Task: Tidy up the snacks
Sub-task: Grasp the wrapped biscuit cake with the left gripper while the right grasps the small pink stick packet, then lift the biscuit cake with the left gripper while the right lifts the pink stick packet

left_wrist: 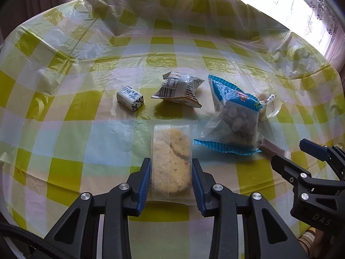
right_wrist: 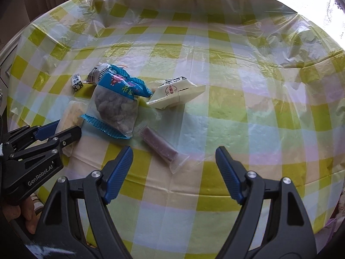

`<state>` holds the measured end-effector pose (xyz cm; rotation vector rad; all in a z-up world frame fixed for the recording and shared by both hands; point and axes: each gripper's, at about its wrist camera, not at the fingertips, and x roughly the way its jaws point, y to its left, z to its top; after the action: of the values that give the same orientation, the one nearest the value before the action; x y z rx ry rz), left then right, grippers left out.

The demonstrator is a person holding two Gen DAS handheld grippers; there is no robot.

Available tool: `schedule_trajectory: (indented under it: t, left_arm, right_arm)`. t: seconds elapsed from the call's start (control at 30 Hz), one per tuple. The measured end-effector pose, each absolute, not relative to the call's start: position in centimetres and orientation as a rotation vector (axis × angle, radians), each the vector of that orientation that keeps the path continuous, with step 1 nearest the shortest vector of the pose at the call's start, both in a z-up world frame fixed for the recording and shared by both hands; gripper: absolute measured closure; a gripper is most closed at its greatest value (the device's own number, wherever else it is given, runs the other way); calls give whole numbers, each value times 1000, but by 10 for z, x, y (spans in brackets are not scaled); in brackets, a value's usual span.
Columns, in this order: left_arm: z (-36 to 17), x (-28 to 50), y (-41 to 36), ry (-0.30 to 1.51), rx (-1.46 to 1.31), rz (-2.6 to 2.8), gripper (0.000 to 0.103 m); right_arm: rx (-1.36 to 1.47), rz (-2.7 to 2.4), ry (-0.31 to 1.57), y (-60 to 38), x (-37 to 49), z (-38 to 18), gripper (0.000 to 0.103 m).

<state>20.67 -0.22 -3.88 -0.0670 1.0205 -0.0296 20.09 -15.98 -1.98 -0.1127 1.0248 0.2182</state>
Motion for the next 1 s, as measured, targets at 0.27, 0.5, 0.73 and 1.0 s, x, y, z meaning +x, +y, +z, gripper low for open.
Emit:
schedule_trajectory:
  t: [0.27,0.5,0.73,1.0]
  left_arm:
    - [-31,201,13,968,-142,0,66]
    - [-28,200,18,943,-163,2,66]
    - [-23,195,16,915,-162,3,66]
    - [-9,184,5,894,-163,-22,66]
  right_arm:
    - [-141,233,1056,-152,212,-33,42]
    - [-159,255,1041,-148,207,-29,85]
    - [-127,241,1032,-155,202,-24,87]
    - [-103,219,998,-167,186,-7,87]
